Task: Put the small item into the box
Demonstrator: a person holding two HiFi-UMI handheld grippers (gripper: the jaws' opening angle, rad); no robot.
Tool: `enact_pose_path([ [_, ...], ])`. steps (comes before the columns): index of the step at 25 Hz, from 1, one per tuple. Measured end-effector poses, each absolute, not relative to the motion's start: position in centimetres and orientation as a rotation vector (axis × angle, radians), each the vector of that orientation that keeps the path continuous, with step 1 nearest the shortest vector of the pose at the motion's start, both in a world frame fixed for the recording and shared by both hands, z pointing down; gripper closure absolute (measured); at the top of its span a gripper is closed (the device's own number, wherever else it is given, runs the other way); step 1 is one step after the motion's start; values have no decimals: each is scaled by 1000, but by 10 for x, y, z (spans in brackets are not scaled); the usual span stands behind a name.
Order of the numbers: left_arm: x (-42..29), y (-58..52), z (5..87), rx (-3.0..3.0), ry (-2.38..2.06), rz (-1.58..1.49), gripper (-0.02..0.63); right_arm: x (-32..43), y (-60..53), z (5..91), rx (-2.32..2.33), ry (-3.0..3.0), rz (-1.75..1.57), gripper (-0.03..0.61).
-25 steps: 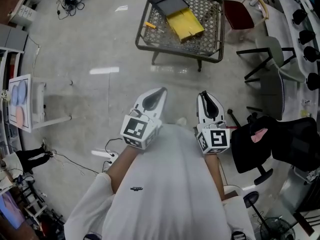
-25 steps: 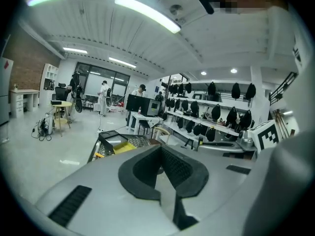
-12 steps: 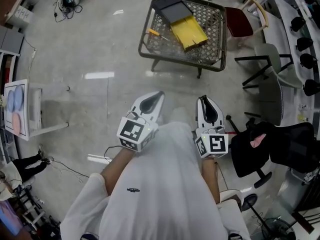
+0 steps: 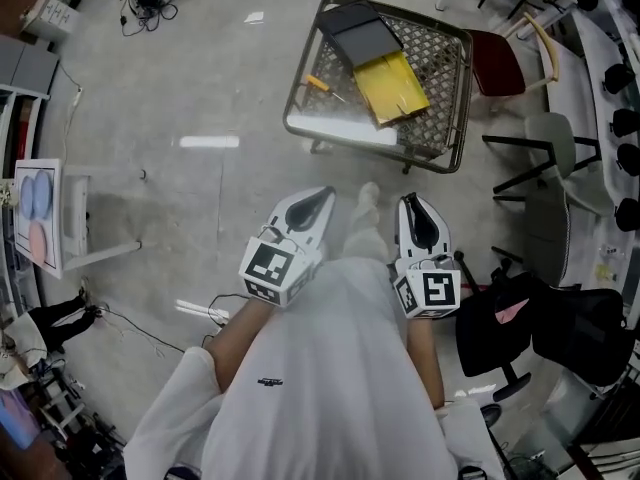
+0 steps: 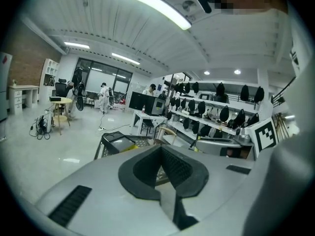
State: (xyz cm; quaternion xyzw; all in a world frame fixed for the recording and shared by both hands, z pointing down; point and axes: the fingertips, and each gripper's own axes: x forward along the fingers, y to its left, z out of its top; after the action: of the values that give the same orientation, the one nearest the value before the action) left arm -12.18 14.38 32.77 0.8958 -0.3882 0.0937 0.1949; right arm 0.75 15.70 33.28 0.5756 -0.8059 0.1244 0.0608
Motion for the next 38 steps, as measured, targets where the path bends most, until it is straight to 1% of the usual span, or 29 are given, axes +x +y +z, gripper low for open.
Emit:
enact_pose_path([
  [7, -81, 81, 334, 2489, -1108, 291, 612, 49, 81, 332, 1678, -2480, 376, 531],
  [17, -36, 10, 316, 2471, -1207, 295, 612, 93, 0, 324, 1585, -2575, 376, 531],
  [26, -3, -19, 325, 2432, -1218, 310, 612, 122, -27, 345, 1549, -2607, 441, 531],
  [38, 16, -55, 353, 2358, -1183, 322, 612, 127, -57, 368, 1476, -2592, 510, 531],
])
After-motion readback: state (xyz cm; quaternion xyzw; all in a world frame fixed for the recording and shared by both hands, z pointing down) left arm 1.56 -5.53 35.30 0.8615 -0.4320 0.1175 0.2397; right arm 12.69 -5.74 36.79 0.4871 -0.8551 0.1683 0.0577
